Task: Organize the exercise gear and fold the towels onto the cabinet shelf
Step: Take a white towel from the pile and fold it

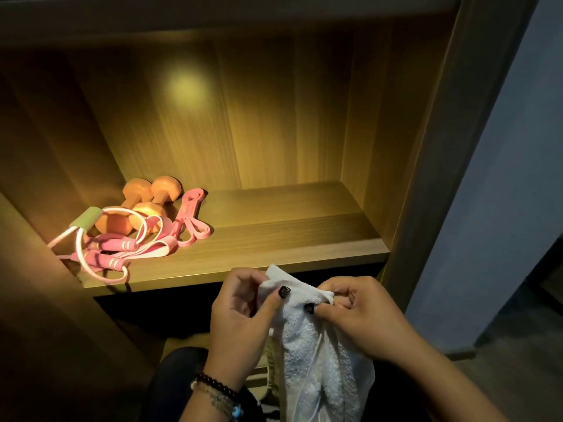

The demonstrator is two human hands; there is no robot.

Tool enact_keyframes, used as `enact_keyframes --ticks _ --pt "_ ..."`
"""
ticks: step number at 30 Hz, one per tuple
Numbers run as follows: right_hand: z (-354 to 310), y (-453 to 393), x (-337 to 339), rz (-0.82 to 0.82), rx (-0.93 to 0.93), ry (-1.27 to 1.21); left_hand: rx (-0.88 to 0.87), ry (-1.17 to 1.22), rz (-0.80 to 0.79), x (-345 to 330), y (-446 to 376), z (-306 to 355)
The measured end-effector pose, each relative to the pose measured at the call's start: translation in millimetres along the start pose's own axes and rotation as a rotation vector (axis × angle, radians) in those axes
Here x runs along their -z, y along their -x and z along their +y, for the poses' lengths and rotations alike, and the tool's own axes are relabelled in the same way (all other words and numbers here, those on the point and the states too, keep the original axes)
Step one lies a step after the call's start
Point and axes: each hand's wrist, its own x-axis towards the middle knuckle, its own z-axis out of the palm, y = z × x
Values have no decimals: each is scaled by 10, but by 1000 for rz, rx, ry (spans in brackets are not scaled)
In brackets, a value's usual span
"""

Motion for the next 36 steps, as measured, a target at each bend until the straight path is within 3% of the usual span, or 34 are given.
enact_keyframes --ticks 4,6,12,15,18,21,26,31,34,36 --pt "42 -14 -7 24 -34 0 17 -59 -6 14 50 -56" --pt "75 -30 14 93 -80 -43 33 -65 63 -1 56 -87" --pt "257 -29 322 310 -281 -311 234 77 591 82 -107 -272" --pt "406 20 438 446 -362 -489 334 171 735 209 -184 -365" --pt "478 65 424 467 -367 -613 348 121 682 160 -173 -387" --pt "419 96 310 350 -291 -651 342 95 577 -11 -90 -342" --pt "411 141 182 228 -117 -2 324 72 432 -115 28 -270" --pt "421 208 230 288 101 362 301 71 281 -147 140 -225" --pt "365 261 143 276 321 438 278 72 188 -181 188 -210" --pt "267 276 54 219 397 352 282 86 131 -209 194 -175"
